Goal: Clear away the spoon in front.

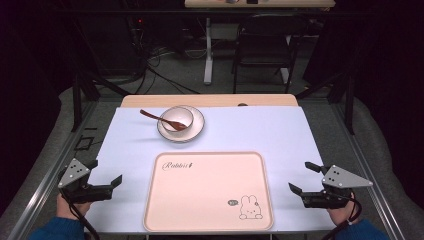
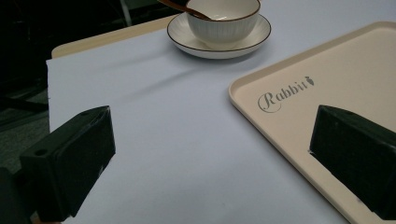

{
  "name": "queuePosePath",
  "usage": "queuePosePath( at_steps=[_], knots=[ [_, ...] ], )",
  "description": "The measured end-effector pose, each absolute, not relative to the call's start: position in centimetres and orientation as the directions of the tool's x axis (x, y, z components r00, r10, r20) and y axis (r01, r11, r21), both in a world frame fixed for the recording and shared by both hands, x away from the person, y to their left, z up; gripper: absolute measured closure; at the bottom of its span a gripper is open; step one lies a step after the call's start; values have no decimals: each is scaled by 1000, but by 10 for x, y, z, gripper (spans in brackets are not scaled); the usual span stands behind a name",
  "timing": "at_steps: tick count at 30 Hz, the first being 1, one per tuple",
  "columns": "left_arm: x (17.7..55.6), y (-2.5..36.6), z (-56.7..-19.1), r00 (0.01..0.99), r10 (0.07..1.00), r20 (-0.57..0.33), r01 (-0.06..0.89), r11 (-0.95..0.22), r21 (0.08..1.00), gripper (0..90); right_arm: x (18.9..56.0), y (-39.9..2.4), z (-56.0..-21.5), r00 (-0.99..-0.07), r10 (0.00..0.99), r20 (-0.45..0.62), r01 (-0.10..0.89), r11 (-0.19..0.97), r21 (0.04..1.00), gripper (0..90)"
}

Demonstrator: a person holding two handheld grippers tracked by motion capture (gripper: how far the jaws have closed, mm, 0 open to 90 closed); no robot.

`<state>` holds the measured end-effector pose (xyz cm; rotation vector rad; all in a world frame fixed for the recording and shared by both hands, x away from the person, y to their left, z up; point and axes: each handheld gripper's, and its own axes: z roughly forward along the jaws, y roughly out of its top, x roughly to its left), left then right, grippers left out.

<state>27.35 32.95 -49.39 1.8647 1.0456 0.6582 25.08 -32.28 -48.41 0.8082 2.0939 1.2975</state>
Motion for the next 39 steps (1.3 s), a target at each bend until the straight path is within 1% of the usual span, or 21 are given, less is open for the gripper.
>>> queuePosePath(
  at_steps=[17,26,28,39],
  knots=[
    [274,330,-494,474,880,31,414,-253,874,0,245,-329,-479,-649,749,-133,138,287,948,141],
    [278,326,-489,425,904,40,412,-232,881,1,245,-329,-479,-648,750,-132,135,284,949,141],
    [283,323,-487,415,909,30,423,-222,879,1,245,-329,-479,-647,750,-134,136,287,948,141],
    [300,312,-476,406,914,15,453,-215,865,2,245,-329,-479,-650,748,-132,142,290,946,141]
  ],
)
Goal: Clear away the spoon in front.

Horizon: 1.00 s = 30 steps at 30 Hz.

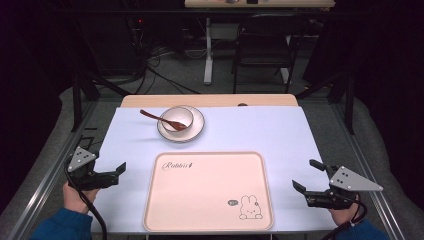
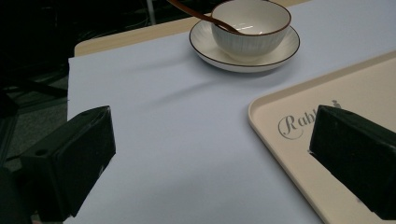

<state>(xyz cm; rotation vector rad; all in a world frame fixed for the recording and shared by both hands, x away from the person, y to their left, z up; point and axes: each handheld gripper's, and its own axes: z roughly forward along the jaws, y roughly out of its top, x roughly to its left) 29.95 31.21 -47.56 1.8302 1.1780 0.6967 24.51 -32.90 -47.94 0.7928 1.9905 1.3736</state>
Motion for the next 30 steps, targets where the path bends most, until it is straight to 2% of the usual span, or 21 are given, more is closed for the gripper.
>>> queuePosePath(
  at_steps=[11,30],
  knots=[
    [318,298,-467,408,913,7,461,-213,862,1,245,-329,-479,-652,746,-136,141,296,945,141],
    [370,272,-466,407,912,-57,493,-167,854,8,247,-328,-480,-656,742,-137,144,302,942,141]
  ],
)
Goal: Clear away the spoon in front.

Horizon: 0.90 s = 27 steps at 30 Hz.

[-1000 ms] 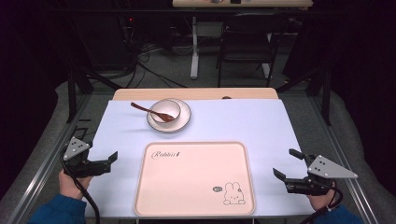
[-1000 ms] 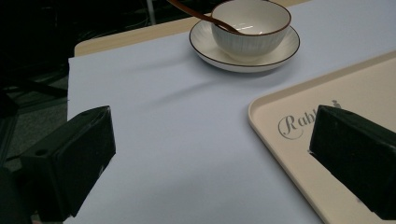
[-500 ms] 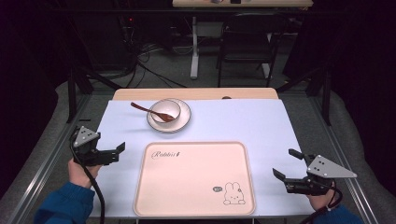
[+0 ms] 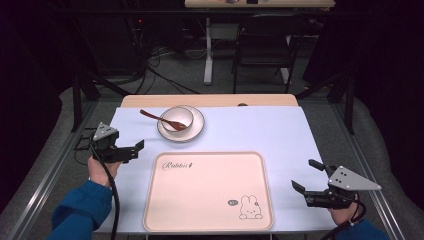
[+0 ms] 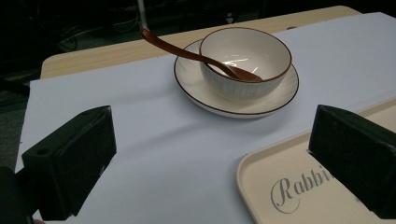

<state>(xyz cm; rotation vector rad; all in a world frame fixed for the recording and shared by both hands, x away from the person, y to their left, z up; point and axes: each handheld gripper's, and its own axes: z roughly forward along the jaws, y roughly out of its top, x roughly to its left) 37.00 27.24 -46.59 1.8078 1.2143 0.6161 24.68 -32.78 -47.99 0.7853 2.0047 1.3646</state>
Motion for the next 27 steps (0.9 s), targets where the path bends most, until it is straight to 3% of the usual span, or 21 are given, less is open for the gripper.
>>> queuePosePath(
  at_steps=[27],
  knots=[
    [436,246,-478,349,931,-106,544,-109,832,1,247,-327,-480,-657,741,-142,146,309,940,141]
  ],
)
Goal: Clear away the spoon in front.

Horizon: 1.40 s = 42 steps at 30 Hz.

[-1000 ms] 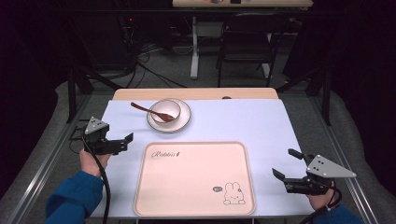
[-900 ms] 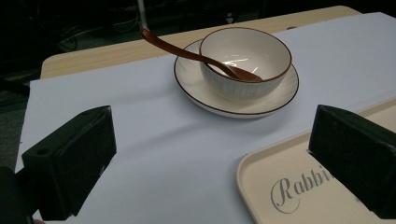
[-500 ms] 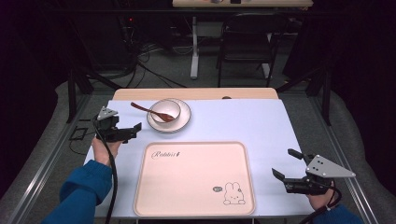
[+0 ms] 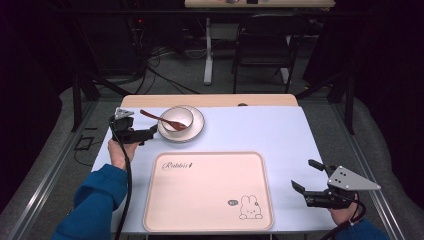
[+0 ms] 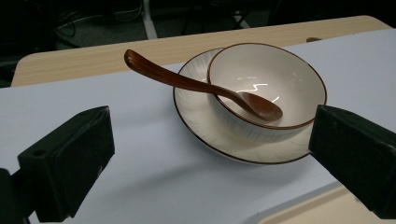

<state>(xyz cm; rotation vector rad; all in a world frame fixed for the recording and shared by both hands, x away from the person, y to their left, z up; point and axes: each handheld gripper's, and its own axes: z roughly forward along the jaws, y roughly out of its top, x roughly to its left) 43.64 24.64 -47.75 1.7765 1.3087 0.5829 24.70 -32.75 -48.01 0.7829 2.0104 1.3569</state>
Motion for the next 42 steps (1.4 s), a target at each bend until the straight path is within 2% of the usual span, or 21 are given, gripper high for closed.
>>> queuePosePath(
  at_steps=[16,25,31,39,42],
  knots=[
    [466,245,-490,298,945,-137,568,-60,821,25,248,-327,-480,-659,739,-142,147,312,939,141],
    [479,245,-494,275,944,-183,576,-9,817,79,248,-327,-481,-660,738,-141,147,312,939,141],
    [486,239,-495,270,951,-151,575,-33,818,129,248,-327,-481,-661,737,-141,147,312,939,141],
    [498,236,-497,248,952,-177,580,1,815,170,248,-327,-481,-661,737,-141,148,312,939,141],
    [501,234,-499,246,957,-155,580,-17,814,202,248,-327,-481,-661,737,-141,148,313,938,141]
  ],
)
